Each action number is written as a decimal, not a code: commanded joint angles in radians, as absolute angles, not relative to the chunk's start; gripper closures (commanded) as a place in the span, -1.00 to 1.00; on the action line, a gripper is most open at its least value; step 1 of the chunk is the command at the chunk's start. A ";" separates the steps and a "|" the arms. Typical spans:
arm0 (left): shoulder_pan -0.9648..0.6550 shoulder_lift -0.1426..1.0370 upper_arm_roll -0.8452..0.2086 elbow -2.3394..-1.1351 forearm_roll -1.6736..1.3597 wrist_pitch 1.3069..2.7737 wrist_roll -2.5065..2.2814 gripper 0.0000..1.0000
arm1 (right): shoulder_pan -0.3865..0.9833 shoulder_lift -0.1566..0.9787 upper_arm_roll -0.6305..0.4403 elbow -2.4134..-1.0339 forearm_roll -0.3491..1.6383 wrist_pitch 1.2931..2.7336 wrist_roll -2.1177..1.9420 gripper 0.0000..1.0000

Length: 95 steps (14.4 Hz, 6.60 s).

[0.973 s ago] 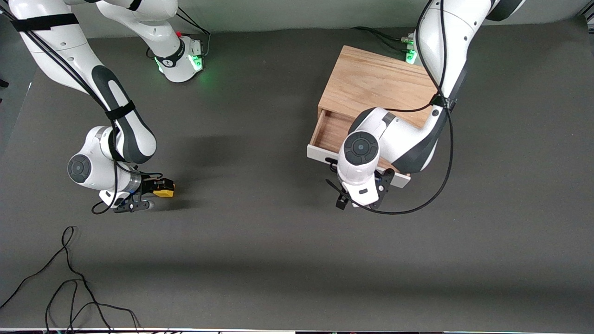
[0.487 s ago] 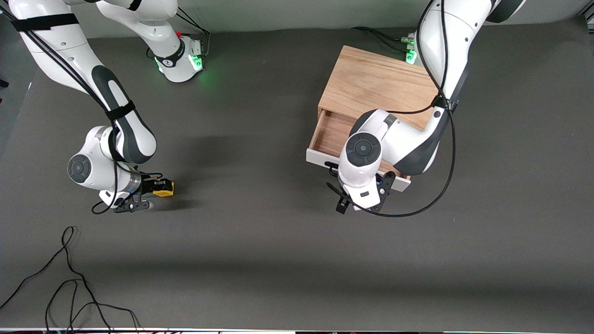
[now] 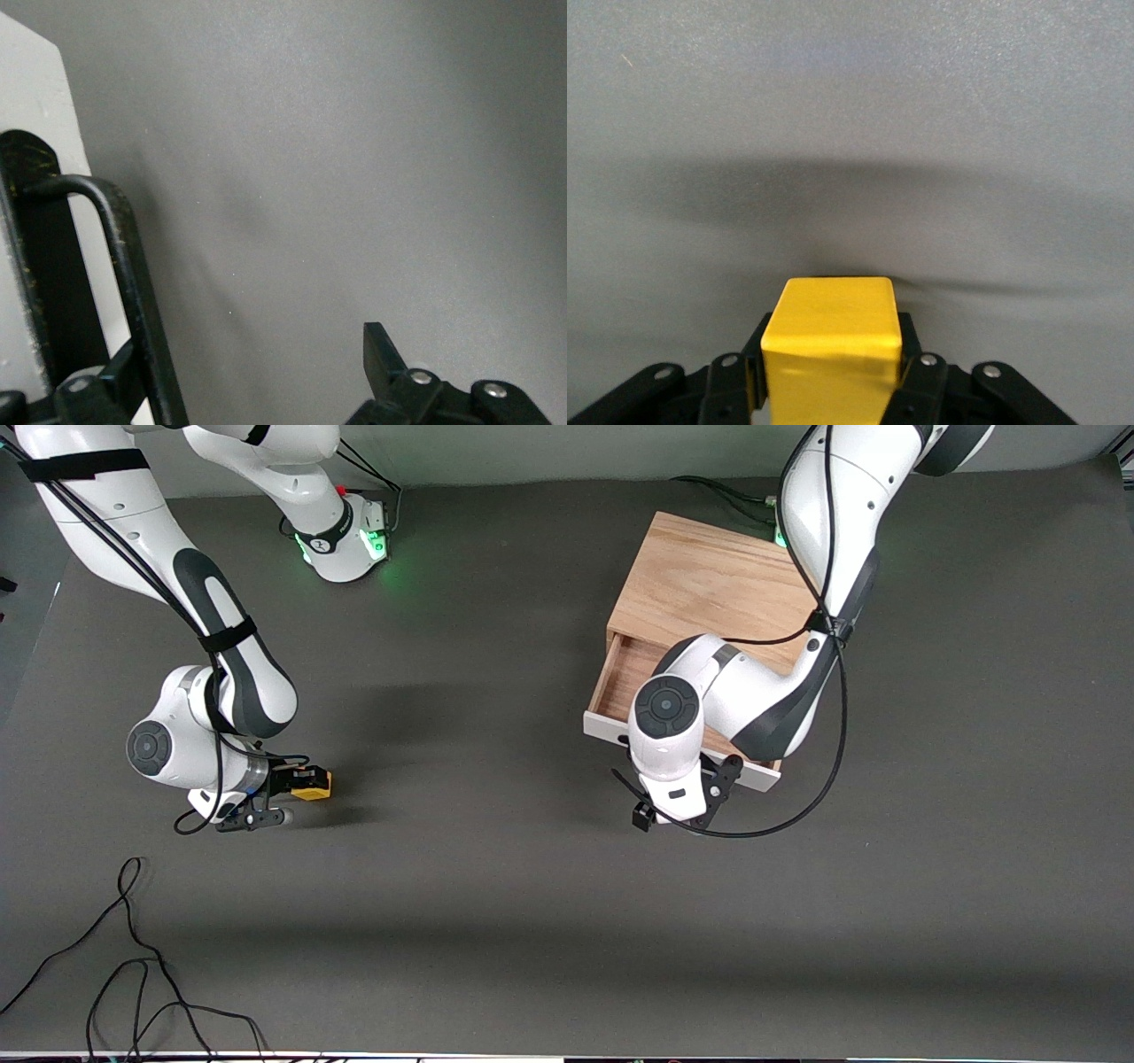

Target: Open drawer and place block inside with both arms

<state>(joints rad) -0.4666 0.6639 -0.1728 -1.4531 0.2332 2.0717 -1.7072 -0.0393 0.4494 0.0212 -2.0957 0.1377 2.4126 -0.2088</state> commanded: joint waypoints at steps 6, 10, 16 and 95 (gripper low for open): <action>-0.497 0.759 -0.163 -1.352 0.233 2.002 -1.750 -1.00 | -0.026 0.410 0.018 -2.019 0.156 2.277 -0.198 0.63; -0.491 0.761 -0.164 -1.307 0.224 1.913 -1.802 -1.00 | -0.028 0.416 0.020 -1.993 0.155 2.232 -0.201 0.63; -0.491 0.756 -0.164 -1.272 0.190 1.812 -1.936 -1.00 | -0.026 0.419 0.021 -1.993 0.155 2.227 -0.198 0.63; -0.110 0.006 0.043 -1.697 0.029 1.611 -0.015 -1.00 | 0.160 -0.058 -0.101 -1.726 0.098 1.681 0.214 -1.00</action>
<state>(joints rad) -0.1102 0.0014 0.0420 -1.7169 0.0205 1.6189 -0.0335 0.2157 -0.0168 -0.1059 -1.6790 0.0727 1.6832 0.2857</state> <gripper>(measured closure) 0.000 0.000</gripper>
